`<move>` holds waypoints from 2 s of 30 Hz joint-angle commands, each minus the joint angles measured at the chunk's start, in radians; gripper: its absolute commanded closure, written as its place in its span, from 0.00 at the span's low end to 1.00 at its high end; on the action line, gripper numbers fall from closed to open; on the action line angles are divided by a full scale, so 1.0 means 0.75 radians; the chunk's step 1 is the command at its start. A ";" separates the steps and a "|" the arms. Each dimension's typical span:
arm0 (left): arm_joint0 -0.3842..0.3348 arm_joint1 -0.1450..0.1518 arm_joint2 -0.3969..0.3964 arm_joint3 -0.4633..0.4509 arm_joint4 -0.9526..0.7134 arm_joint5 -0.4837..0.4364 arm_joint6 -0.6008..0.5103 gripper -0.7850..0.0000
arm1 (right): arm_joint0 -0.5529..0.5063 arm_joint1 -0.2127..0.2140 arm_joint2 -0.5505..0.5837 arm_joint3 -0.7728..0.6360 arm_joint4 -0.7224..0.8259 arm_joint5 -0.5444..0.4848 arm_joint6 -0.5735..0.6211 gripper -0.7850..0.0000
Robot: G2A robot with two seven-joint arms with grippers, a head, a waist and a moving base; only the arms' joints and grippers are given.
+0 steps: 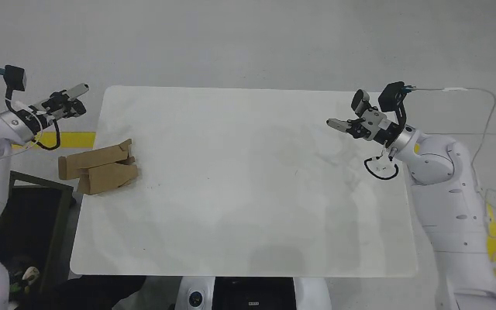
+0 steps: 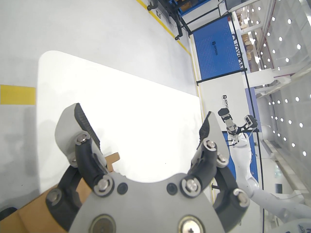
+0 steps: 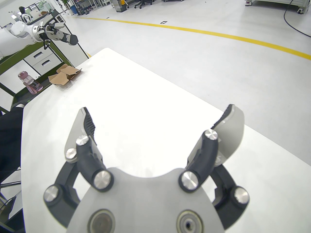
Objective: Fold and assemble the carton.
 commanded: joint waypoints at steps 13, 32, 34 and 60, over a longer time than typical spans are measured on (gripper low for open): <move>-0.018 0.060 -0.054 0.251 0.305 -0.038 0.092 0.00 | 0.000 0.000 0.000 0.000 0.000 0.000 0.000 0.00; 0.021 0.043 0.018 0.438 0.367 -0.037 -0.155 0.00 | 0.000 0.000 0.000 0.000 0.000 0.000 0.000 0.00; 0.018 0.041 0.024 0.453 0.359 -0.047 -0.207 0.00 | 0.000 0.000 0.000 0.000 0.000 0.000 0.000 0.00; -0.070 0.035 -0.056 0.550 0.062 -0.016 -0.481 1.00 | 0.000 0.000 0.000 0.000 0.000 0.000 0.000 0.00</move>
